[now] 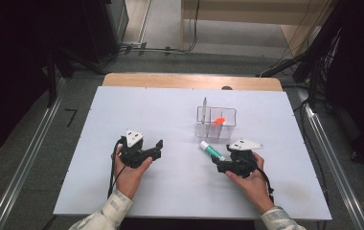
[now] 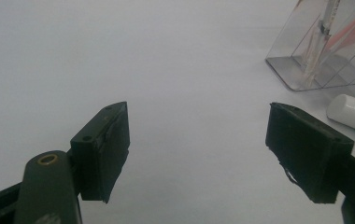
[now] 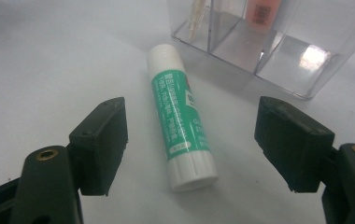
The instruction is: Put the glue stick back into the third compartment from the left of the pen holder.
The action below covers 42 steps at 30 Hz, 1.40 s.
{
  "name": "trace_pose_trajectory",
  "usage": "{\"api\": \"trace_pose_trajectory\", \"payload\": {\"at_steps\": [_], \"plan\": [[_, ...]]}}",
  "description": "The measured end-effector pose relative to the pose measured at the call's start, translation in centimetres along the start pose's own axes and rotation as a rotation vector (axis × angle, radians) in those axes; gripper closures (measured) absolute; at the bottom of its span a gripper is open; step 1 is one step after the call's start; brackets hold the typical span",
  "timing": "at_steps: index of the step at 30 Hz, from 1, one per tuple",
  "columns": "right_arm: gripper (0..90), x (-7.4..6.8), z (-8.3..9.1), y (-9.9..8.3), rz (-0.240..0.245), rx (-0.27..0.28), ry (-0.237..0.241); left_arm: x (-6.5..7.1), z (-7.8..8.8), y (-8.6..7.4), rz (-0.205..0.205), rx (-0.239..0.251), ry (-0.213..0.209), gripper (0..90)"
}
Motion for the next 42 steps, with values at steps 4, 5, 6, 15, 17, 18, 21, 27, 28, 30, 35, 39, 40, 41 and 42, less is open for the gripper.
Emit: {"api": "trace_pose_trajectory", "payload": {"at_steps": [4,5,6,15,17,18,21,27,28,30,35,39,40,41,42], "plan": [[24.1,-0.1,-0.5,0.0,0.005,-0.008,0.004,0.0,0.0,0.0,-0.001,-0.002,0.0,21.8],[24.1,-0.1,-0.6,0.0,0.006,-0.01,0.004,0.0,0.0,0.0,-0.001,-0.001,0.0,21.8],[24.1,-0.2,-0.7,0.0,0.008,-0.01,0.004,0.0,0.0,0.0,-0.001,-0.001,0.0,21.8],[24.1,-0.3,-1.3,-0.2,0.011,-0.028,0.004,0.0,-0.1,-0.1,-0.003,-0.006,0.003,21.4],[24.1,-0.3,-1.4,-0.2,0.012,-0.03,0.005,0.0,-0.1,-0.1,-0.003,-0.006,0.003,21.4],[24.1,-0.3,-1.4,-0.2,0.011,-0.031,0.006,0.0,-0.1,-0.1,-0.002,-0.006,0.003,21.4],[24.2,-0.3,-1.5,-0.2,0.014,-0.034,0.005,0.0,-0.1,-0.1,-0.003,-0.007,0.002,21.4],[25.2,-0.5,-1.8,0.0,0.021,-0.042,0.004,0.0,-0.1,-0.1,-0.002,-0.007,0.003,21.4],[25.2,-0.6,-1.9,0.0,0.02,-0.043,0.006,0.0,-0.1,-0.1,-0.002,-0.006,0.002,21.4],[25.5,-0.6,-2.0,0.1,0.023,-0.043,0.006,0.0,-0.1,-0.1,-0.002,-0.007,0.002,21.4],[27.5,-0.7,-2.2,0.0,0.03,-0.054,0.004,0.0,-0.1,-0.1,-0.002,-0.007,0.002,21.4],[29.3,-0.7,-2.3,-0.2,0.044,-0.068,-0.002,0.1,-0.1,-0.1,-0.001,-0.007,0.0,21.4],[29.5,-0.7,-2.3,-0.2,0.045,-0.07,-0.005,0.0,-0.1,-0.1,-0.001,-0.007,0.001,21.4],[29.9,-0.7,-2.4,-0.2,0.046,-0.072,-0.007,0.0,-0.1,-0.1,-0.001,-0.006,0.0,21.4],[30.3,-0.7,-2.4,-0.2,0.046,-0.073,-0.007,0.0,-0.1,-0.1,-0.001,-0.006,0.001,21.5]]}}
Point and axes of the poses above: each handheld gripper's, and its own axes: z roughly backward along the jaws, y roughly out of its top, x roughly to its right, the point moved 5 cm from there along -z, roughly forward along the jaws, and after that the axes turned 3 degrees about x, right-handed, at the moved point
